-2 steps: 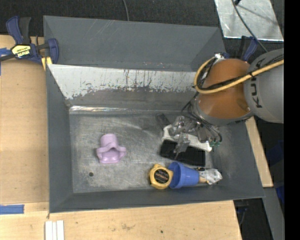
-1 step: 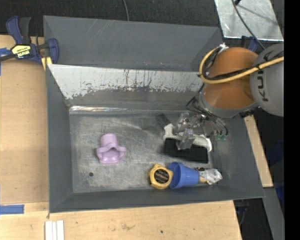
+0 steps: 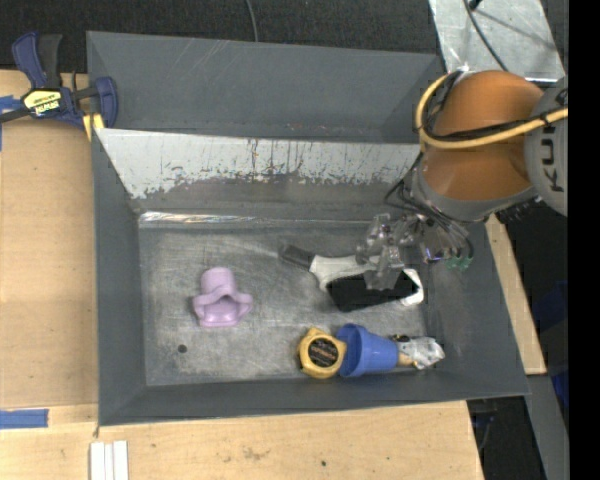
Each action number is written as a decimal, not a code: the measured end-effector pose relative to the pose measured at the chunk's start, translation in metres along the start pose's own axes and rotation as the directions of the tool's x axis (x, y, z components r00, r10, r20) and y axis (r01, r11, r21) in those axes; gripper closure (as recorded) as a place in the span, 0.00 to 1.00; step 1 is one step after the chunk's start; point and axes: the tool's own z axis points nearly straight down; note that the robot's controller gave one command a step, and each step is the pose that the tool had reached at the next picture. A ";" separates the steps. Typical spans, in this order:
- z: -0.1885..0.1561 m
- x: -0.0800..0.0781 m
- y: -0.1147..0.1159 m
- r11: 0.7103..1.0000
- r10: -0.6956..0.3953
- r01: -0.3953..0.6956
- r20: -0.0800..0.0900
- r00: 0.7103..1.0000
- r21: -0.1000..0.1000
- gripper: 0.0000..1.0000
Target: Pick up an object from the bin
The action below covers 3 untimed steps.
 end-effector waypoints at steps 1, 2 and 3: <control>0.033 -0.005 0.003 1.000 -0.012 0.012 0.007 1.000 0.001 0.00; 0.041 -0.005 0.004 1.000 -0.014 0.014 0.004 1.000 0.000 0.00; 0.088 -0.034 0.007 0.994 -0.113 0.113 0.011 0.994 0.003 1.00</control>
Offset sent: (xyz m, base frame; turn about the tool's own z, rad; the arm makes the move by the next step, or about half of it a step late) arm 0.0000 0.0000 0.0000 0.0000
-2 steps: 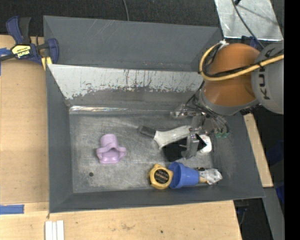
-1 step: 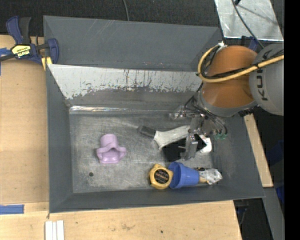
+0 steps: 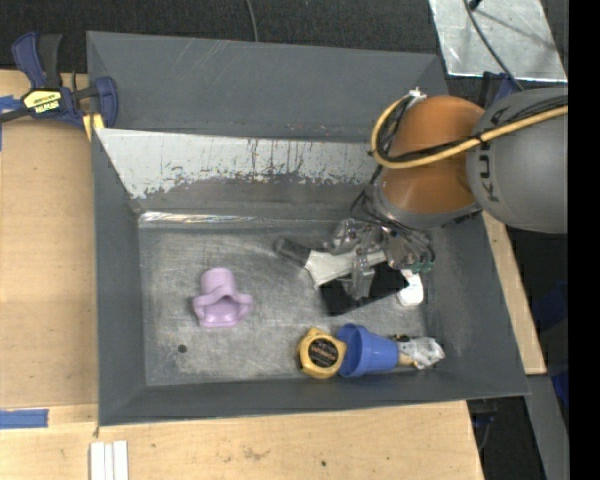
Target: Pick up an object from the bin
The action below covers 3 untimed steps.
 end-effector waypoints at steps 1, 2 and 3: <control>0.000 0.000 0.000 1.000 0.001 -0.001 0.000 1.000 0.000 1.00; -0.029 0.001 0.000 1.000 -0.009 0.009 -0.009 1.000 -0.002 1.00; -0.151 -0.003 -0.001 0.999 -0.036 0.036 -0.006 0.999 -0.002 1.00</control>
Offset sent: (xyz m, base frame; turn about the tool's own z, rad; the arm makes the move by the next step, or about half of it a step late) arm 0.0014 -0.0011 0.0548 -0.0184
